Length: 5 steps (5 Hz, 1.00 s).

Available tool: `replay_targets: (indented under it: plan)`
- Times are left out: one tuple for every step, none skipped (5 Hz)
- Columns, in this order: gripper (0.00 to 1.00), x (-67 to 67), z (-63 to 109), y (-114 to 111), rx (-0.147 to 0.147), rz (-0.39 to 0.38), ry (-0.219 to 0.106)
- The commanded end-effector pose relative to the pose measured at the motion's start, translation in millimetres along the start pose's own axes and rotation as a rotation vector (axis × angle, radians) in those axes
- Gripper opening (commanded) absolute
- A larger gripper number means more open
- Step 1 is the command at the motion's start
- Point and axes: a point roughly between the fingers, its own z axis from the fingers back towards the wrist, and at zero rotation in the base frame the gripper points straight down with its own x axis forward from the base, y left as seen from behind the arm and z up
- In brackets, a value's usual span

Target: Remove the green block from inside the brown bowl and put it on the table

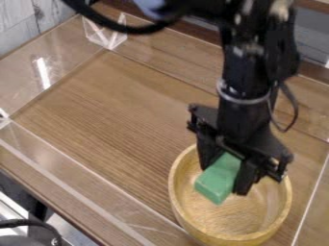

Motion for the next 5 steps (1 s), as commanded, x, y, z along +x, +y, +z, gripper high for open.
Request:
replay_targets:
  plan:
    - [0.0, 7.4, 37.0, 4.8, 0.002, 0.05, -0.071]
    - [0.0, 8.6, 56.5, 15.6, 0.014, 0.148, -0.096]
    - [0.0, 10.0, 68.2, 38.2, 0.022, 0.207, -0.12]
    - [0.0, 0.5, 68.4, 36.4, 0.025, 0.205, -0.134]
    - [0.0, -8.7, 68.6, 31.2, 0.025, 0.201, -0.137]
